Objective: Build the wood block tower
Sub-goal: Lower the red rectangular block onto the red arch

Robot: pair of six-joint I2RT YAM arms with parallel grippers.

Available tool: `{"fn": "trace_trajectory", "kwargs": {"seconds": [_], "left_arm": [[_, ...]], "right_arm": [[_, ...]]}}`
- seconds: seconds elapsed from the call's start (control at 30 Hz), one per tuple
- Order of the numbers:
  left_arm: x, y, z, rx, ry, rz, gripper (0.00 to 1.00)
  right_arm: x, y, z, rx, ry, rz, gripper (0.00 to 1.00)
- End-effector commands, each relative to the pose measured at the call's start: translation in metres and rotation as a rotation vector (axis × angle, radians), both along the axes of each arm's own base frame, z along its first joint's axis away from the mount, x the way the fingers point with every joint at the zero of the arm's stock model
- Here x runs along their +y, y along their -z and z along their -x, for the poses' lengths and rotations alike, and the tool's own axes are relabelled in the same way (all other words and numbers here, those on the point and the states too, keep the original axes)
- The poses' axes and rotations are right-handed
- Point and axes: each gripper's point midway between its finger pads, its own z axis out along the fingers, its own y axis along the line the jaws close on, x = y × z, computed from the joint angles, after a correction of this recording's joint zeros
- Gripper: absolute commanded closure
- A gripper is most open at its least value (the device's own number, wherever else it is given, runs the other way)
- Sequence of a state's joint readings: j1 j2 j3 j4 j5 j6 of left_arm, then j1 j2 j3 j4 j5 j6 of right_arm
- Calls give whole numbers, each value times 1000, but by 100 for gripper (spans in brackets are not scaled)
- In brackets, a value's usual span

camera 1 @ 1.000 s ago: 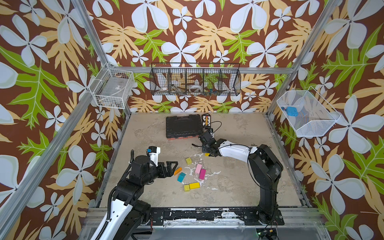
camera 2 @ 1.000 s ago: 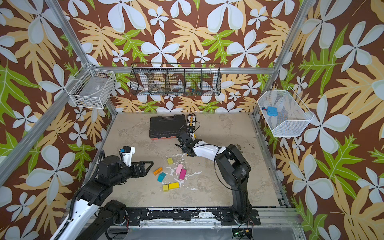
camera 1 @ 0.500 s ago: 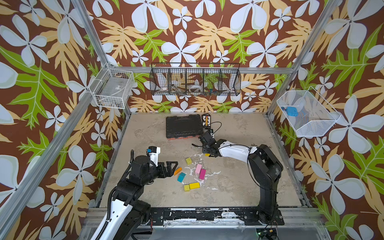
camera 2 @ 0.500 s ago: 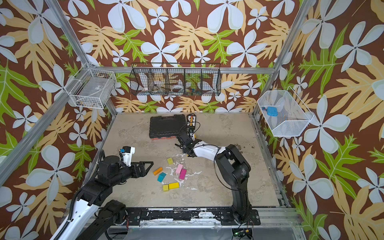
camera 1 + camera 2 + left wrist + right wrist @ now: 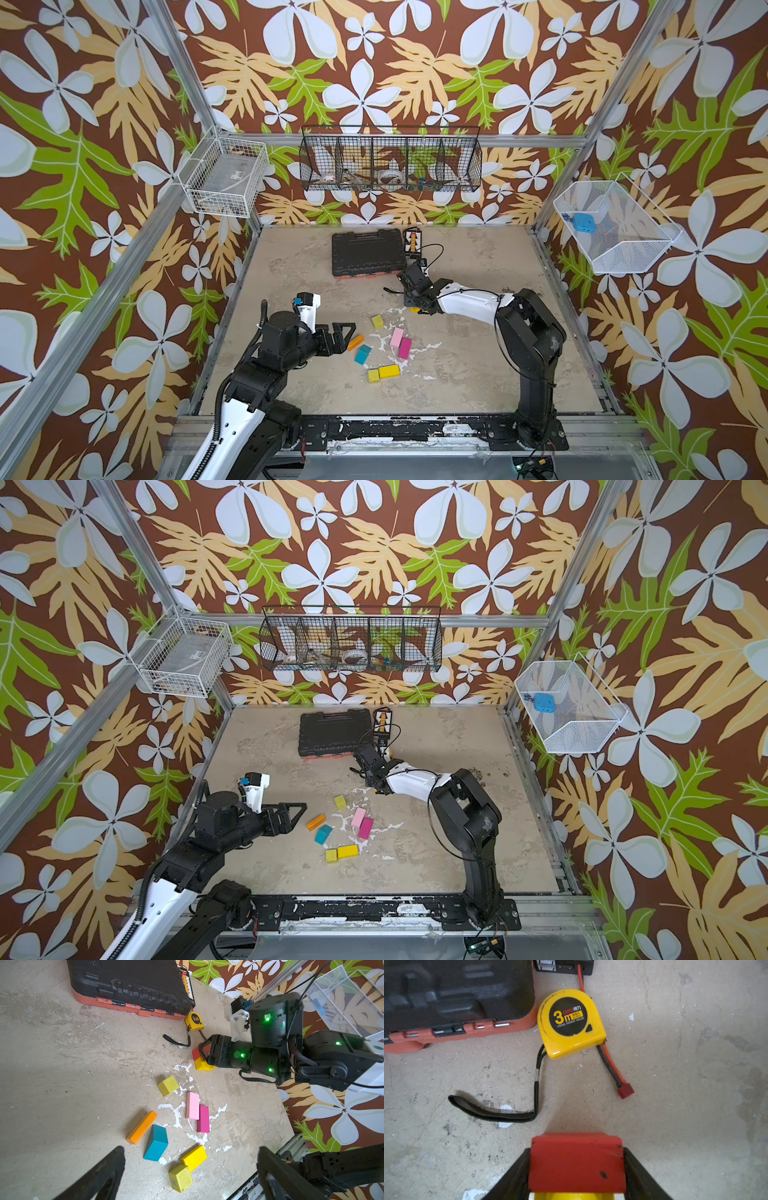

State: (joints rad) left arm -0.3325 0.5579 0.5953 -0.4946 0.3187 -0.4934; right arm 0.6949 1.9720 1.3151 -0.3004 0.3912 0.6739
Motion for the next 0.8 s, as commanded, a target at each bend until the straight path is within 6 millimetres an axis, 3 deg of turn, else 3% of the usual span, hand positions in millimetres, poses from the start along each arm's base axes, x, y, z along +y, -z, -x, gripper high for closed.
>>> {"fn": "trace_trajectory", "kwargs": {"seconds": [0.0,0.77], "left_arm": [[0,-5,-3,-24,-5,7,0],[0,-5,-3,-27,-5,8,0]], "right_arm": [[0,1,1,1,4,-4,33],[1,1,2,5,2,-14,31]]}}
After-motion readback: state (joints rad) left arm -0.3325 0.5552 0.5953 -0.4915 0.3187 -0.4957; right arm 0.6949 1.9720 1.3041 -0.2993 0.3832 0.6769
